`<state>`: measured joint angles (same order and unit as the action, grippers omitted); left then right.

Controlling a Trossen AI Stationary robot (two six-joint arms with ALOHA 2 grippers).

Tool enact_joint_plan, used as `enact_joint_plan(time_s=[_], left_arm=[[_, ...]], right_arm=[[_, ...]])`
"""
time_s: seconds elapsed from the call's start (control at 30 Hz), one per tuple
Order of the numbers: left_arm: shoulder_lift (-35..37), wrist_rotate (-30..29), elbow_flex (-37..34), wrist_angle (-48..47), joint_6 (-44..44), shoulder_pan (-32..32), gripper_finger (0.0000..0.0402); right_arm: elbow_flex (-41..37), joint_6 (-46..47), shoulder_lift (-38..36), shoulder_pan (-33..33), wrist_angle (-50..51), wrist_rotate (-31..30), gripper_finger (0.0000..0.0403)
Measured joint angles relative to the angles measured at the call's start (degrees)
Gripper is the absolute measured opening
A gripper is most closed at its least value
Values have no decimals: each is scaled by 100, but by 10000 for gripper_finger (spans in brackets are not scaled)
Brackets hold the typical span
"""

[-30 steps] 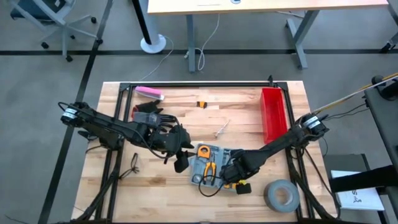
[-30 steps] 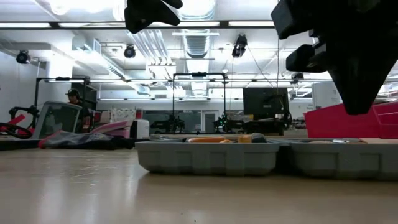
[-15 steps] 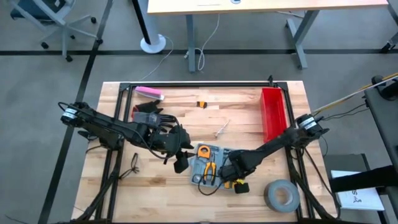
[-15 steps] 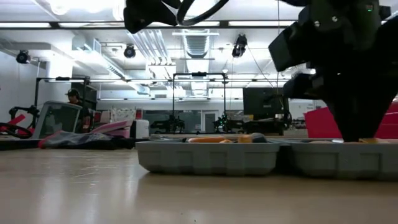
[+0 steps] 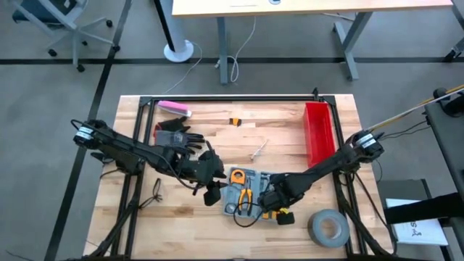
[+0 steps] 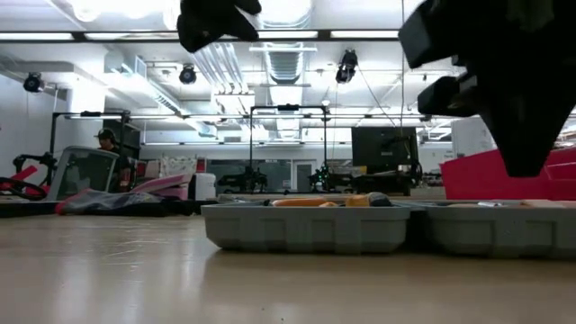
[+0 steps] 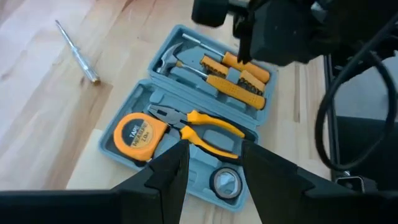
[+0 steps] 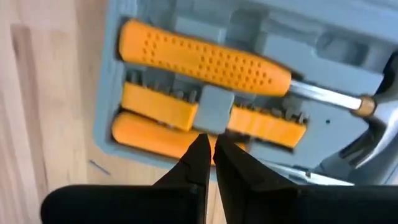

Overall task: Prefit tool cases
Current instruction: Put the screwdriver bit set into the pre-fit tool case

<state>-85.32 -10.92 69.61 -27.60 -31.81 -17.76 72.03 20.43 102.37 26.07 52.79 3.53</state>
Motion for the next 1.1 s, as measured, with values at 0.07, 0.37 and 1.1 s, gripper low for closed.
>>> enact_joint_plan(time_s=[0.07,0.37,1.1], left_arm=[[-159,26,2,83,-22,0,153],[-930,149,2,282,-24,27,153],[-2050,550,1,699,-479,294,153]], right_arm=[[-36,-2,0,52,28,107,7],[-463,296,-257,265,51,139,7],[-1831,707,-699,-3,-1077,-23,7]])
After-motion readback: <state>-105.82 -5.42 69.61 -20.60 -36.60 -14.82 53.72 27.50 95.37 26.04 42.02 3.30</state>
